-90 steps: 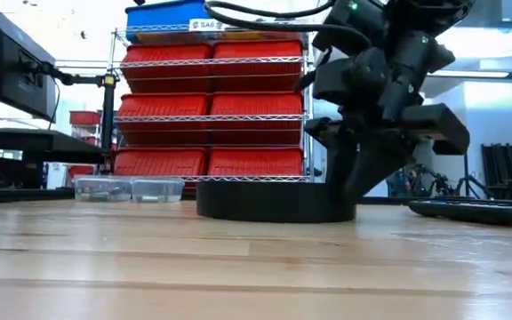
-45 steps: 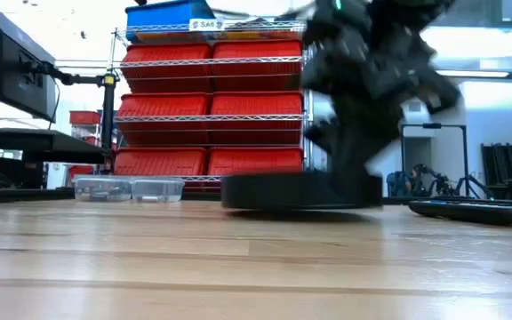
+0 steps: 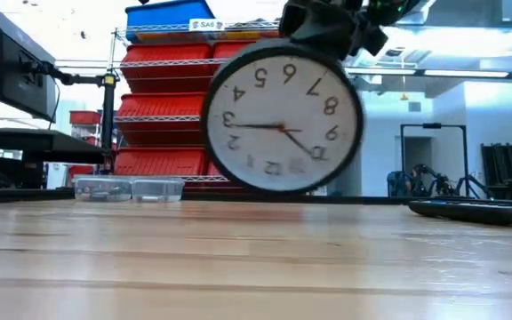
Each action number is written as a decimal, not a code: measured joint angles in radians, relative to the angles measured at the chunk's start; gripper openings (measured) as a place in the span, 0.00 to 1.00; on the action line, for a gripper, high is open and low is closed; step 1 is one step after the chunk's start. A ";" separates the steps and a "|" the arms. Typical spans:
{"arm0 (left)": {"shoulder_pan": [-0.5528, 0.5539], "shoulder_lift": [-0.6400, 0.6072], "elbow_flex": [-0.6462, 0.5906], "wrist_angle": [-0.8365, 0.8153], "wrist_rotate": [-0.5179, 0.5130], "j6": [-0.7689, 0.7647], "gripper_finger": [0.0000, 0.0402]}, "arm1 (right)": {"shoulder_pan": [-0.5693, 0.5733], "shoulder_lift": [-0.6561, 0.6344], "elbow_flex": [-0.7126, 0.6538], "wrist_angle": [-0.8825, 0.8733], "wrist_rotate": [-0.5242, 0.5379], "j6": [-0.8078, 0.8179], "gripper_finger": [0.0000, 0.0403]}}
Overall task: Insert battery
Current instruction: Move the wall clock to the top right of the table
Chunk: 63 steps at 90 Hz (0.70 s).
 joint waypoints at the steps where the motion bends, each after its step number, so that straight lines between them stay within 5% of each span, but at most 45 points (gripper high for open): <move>1: 0.000 0.000 0.000 0.000 0.000 0.000 0.00 | -0.006 0.001 0.000 0.001 -0.013 0.010 0.00; 24: 0.000 0.000 0.000 0.000 0.000 -0.004 0.00 | -0.088 0.006 -0.012 0.007 -0.183 0.137 0.00; 63: 0.000 0.000 0.000 0.000 0.000 -0.005 0.00 | -0.100 0.006 -0.022 0.006 -0.197 0.154 0.00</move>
